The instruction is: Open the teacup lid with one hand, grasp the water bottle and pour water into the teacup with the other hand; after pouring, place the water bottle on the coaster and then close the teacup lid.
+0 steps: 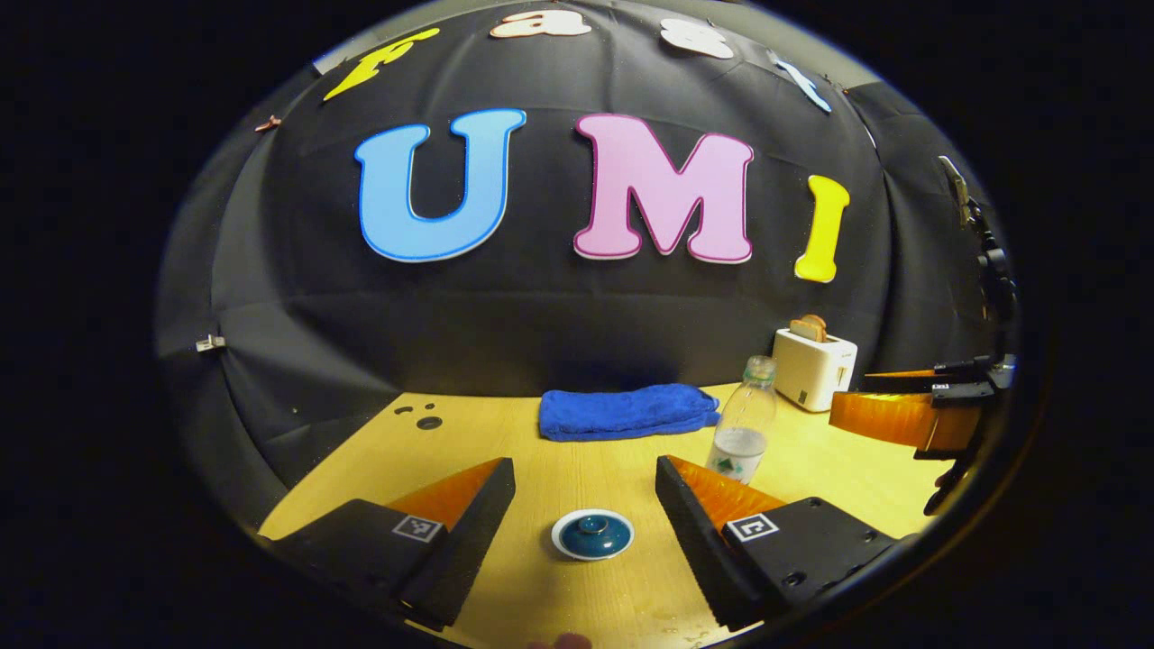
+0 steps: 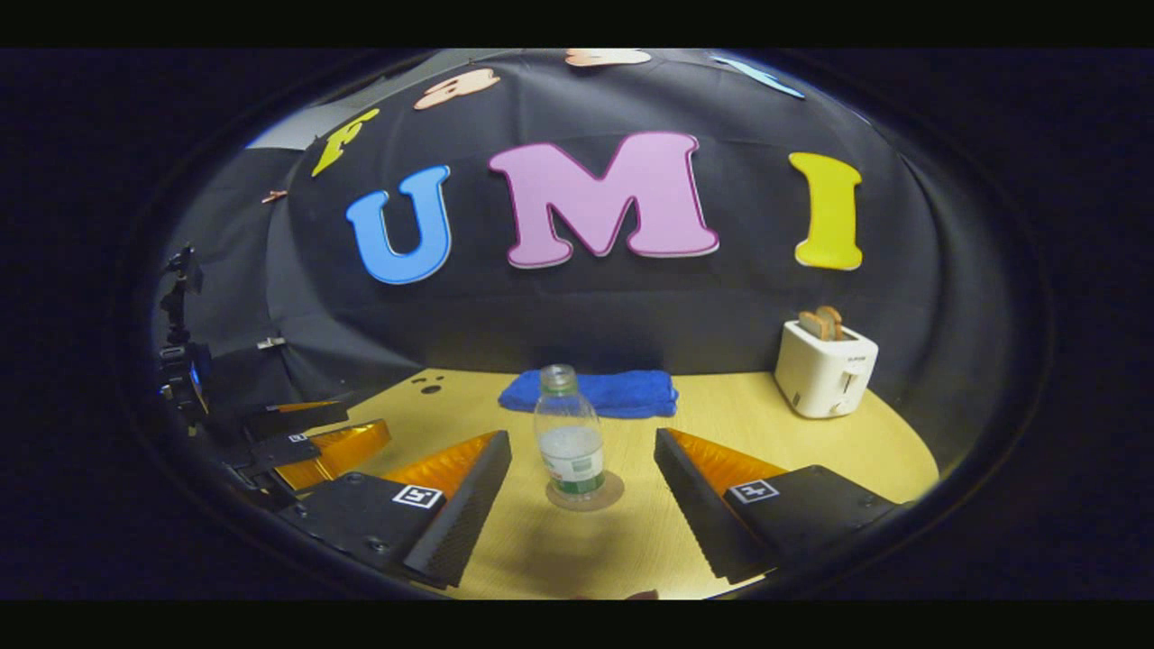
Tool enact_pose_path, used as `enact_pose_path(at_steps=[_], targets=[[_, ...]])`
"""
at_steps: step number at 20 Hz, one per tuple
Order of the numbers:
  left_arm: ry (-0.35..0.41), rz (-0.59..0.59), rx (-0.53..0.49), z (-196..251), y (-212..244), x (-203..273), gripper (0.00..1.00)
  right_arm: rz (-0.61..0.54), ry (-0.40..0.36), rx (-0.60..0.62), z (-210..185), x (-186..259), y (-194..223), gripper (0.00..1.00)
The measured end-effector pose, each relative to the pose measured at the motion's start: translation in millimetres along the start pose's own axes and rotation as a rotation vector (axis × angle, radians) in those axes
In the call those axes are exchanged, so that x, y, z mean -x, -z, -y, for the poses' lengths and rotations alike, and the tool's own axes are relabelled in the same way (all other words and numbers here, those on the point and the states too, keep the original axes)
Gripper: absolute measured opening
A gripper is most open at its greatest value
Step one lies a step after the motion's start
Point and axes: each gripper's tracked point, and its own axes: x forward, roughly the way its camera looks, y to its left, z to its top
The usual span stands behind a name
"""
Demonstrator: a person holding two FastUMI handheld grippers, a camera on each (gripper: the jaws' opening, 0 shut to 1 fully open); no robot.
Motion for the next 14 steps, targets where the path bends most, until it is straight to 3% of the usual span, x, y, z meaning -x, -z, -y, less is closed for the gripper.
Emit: enact_pose_path(at_steps=[7, 14], targets=[[0.048, 0.098, -0.05, 20, -112, 50, 0.98, 0.106, 0.0, 0.073, -5, 58, -106, 0.99], [0.085, 0.14, -0.026, 39, -160, 90, 0.98, 0.169, 0.0, 0.068, 2, 99, -143, 0.98]])
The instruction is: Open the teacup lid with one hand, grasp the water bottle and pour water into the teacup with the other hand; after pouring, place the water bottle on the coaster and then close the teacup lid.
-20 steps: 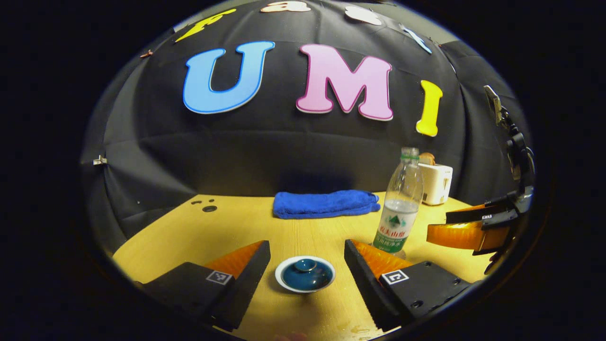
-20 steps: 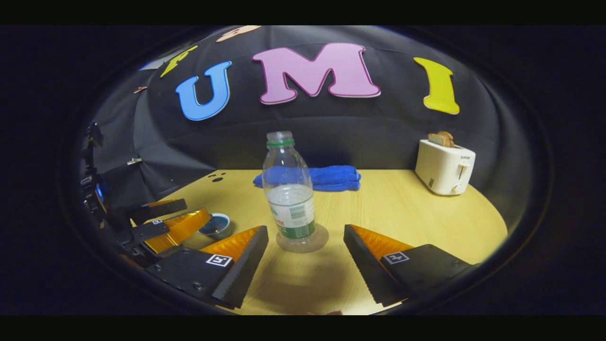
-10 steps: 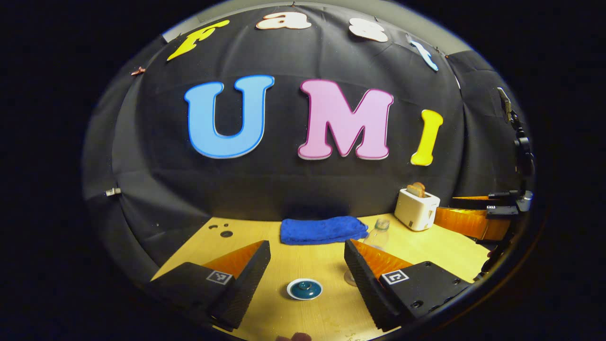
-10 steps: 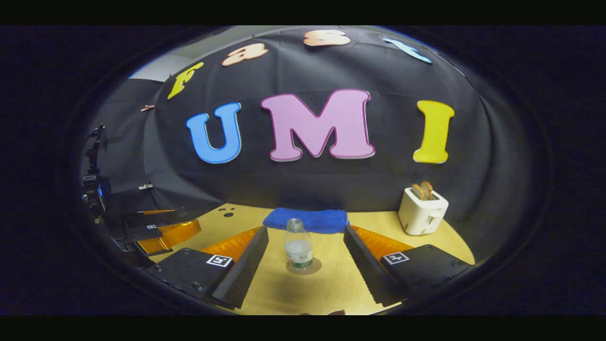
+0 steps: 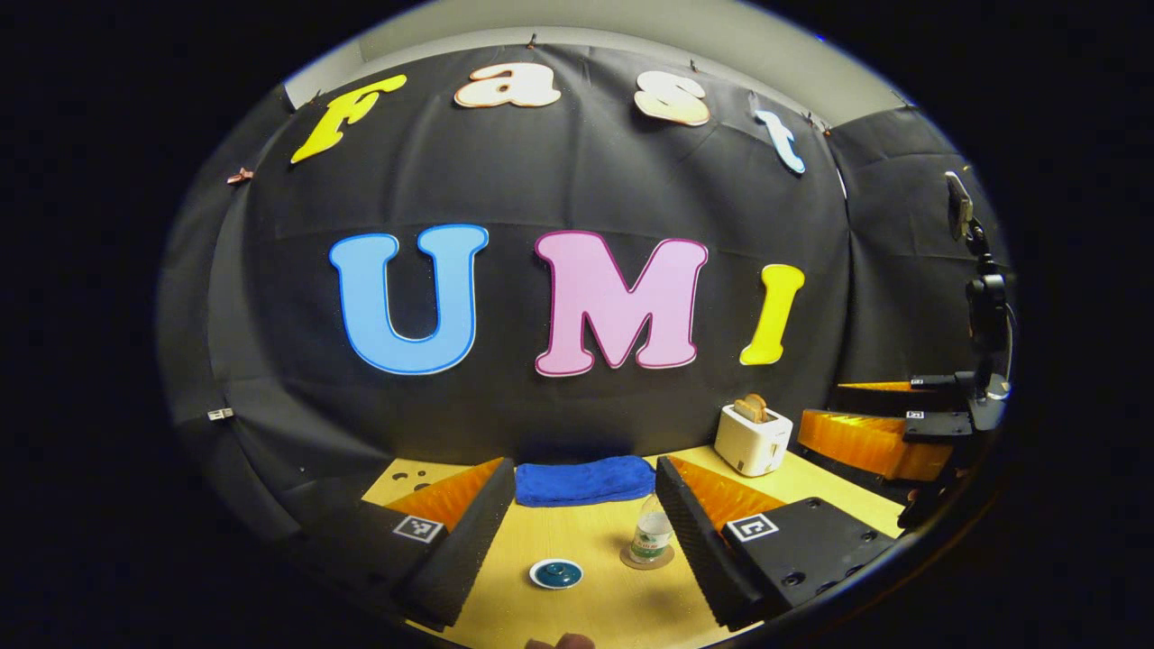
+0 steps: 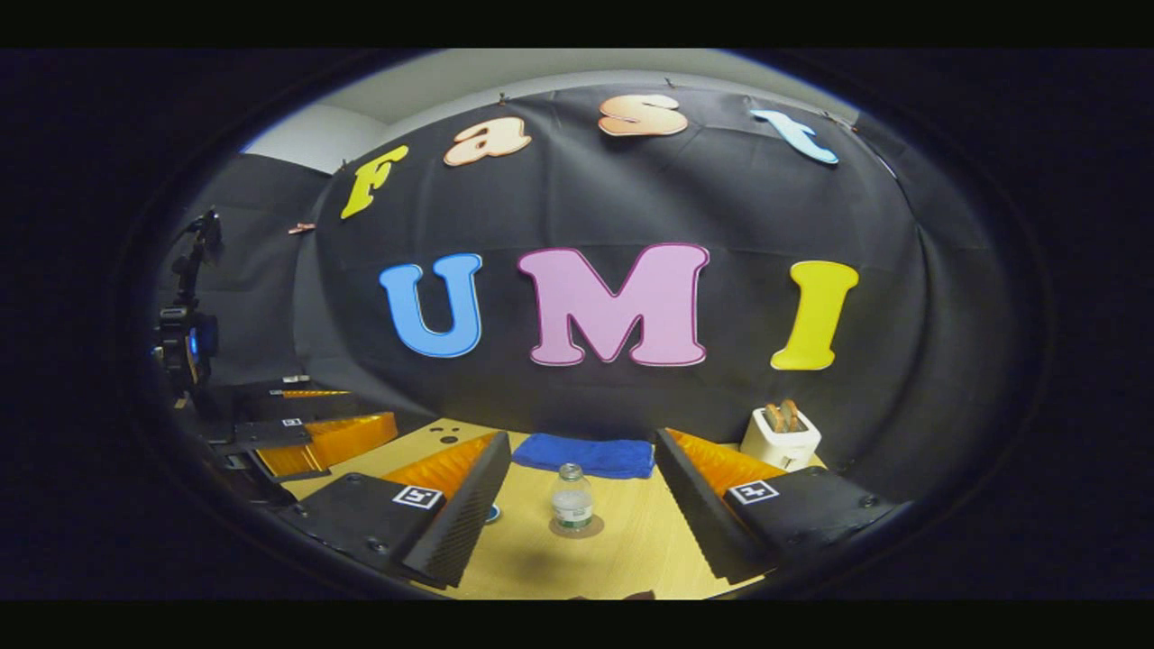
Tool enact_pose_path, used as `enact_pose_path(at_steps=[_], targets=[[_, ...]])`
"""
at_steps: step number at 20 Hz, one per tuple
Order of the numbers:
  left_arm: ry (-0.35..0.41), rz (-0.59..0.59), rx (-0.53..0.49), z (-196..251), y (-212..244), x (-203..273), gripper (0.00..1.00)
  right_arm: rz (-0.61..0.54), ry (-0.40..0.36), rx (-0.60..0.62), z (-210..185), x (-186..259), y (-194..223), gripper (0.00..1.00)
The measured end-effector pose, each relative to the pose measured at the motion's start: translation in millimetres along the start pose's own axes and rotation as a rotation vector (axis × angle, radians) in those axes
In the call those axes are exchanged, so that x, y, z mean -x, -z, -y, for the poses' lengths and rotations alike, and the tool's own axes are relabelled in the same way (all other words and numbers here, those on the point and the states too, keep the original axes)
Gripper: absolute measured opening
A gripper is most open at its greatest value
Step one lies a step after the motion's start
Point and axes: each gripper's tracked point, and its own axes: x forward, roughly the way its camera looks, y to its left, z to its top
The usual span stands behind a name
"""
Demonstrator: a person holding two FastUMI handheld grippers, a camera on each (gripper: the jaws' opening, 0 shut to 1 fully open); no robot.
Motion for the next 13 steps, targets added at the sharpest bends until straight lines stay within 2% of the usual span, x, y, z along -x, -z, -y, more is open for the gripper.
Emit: enact_pose_path(at_steps=[6, 13], targets=[[-0.022, 0.026, -0.02, -1, -11, 14, 0.98, 0.043, 0.005, 0.016, 17, 10, -17, 0.98], [-0.037, 0.019, -0.028, 9, -11, 13, 0.98, 0.05, -0.009, 0.029, 29, 13, -17, 0.98]])
